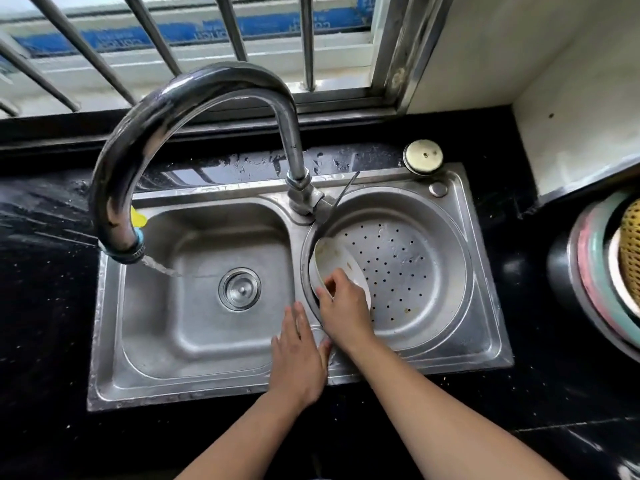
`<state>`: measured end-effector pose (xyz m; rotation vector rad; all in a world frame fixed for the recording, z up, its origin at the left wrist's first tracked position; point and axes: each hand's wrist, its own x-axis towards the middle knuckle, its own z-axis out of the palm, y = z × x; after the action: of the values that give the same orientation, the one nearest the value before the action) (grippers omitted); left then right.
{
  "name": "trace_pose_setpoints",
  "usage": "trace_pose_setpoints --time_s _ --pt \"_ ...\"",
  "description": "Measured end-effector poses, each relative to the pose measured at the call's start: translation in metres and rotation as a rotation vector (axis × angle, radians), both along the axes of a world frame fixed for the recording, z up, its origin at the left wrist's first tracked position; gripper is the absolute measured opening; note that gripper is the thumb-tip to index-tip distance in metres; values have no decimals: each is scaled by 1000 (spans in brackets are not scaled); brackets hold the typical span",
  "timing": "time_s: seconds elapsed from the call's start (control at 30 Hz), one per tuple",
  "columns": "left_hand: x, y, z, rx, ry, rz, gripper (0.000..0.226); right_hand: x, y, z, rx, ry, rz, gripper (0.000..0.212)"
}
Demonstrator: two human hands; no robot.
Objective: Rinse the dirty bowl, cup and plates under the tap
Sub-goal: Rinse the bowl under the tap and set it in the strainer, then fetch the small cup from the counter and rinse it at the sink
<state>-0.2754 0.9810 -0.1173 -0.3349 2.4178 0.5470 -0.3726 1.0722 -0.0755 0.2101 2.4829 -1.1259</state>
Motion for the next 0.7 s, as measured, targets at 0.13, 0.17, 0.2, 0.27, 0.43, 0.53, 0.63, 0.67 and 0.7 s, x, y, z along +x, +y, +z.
trace_pose_setpoints --time_s 0.13,0.17,0.2,0.27,0.43,0.53,0.63,0.67,0.7 --pt "0 0 2 -1 3 5 84 2 -5 -5 -44 -26 -55 7" --pt "1 0 2 0 6 4 85 2 -6 -5 -51 -34 -62 12" --pt "1 -1 3 4 7 4 85 2 -7 -5 -57 -51 -66 16" --pt "0 -1 4 15 8 5 85 2 -9 -5 -67 -85 -71 21" --pt "2 -6 4 83 47 19 85 2 -14 -5 -65 -108 -91 25" --pt "4 -11 6 156 104 55 85 3 -16 -7 -42 -99 -79 25" --pt "9 -22 12 198 159 95 78 3 -17 -8 -31 -87 -61 25" --pt "11 -27 15 206 173 113 76 4 -17 -7 -21 -89 -50 28" --pt "14 -33 19 214 187 134 73 5 -18 -4 13 -81 -41 31"
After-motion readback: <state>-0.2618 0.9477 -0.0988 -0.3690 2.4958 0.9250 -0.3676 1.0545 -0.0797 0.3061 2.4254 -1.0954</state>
